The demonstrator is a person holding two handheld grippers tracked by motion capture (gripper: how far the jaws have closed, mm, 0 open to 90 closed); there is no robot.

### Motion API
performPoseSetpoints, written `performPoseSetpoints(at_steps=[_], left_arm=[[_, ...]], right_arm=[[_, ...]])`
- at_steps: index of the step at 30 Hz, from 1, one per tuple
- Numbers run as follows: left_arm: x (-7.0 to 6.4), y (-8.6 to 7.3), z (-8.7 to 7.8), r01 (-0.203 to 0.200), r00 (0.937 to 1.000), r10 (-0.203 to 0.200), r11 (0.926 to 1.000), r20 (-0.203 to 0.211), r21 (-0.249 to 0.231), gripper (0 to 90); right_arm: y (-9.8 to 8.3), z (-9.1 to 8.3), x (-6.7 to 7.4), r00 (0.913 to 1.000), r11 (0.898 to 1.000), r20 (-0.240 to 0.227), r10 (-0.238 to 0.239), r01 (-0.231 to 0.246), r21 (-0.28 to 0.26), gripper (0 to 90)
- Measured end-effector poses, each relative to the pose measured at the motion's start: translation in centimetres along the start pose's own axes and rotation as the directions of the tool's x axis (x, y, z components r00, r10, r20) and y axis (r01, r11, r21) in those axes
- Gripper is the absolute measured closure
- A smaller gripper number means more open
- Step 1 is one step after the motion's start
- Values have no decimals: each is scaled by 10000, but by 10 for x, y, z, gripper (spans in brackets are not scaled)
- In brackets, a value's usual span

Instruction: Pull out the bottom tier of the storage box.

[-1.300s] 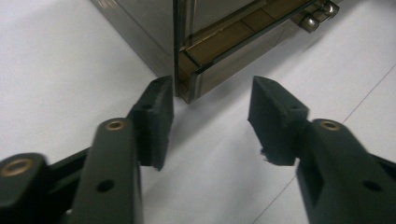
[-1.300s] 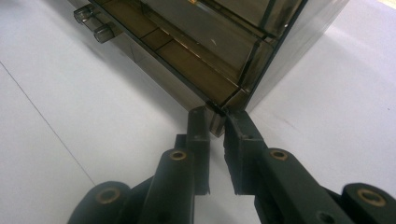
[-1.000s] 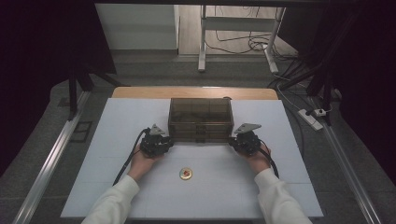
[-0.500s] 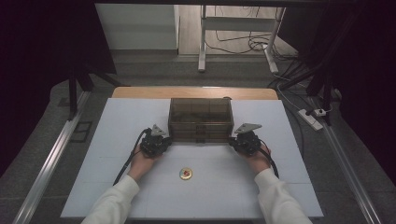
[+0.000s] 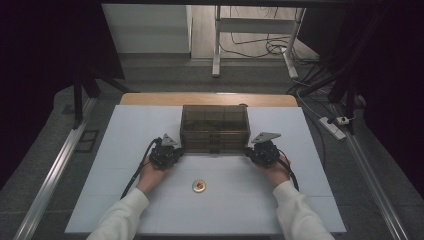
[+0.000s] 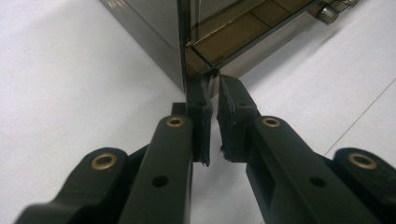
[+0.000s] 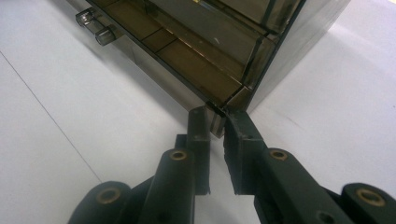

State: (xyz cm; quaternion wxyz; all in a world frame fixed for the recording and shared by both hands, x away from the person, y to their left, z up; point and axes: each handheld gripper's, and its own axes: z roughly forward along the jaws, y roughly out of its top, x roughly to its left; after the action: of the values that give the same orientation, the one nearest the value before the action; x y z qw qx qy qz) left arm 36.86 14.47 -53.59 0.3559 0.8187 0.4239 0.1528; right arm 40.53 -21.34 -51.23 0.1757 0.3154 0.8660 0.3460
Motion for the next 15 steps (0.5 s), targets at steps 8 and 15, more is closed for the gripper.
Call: performPoseSetpoints(at_steps=[8,15], left_arm=[[-1,-1,-1,-12,10000,12,10000,24,55,826],[-2,-1,-3,-38,10000,38,9999,78,99,827]], right_arm=[[0,-1,1,10000,10000,15,-61,61,12,806],[-1,-2,1,10000,9999,-9,-98,98,76,806]])
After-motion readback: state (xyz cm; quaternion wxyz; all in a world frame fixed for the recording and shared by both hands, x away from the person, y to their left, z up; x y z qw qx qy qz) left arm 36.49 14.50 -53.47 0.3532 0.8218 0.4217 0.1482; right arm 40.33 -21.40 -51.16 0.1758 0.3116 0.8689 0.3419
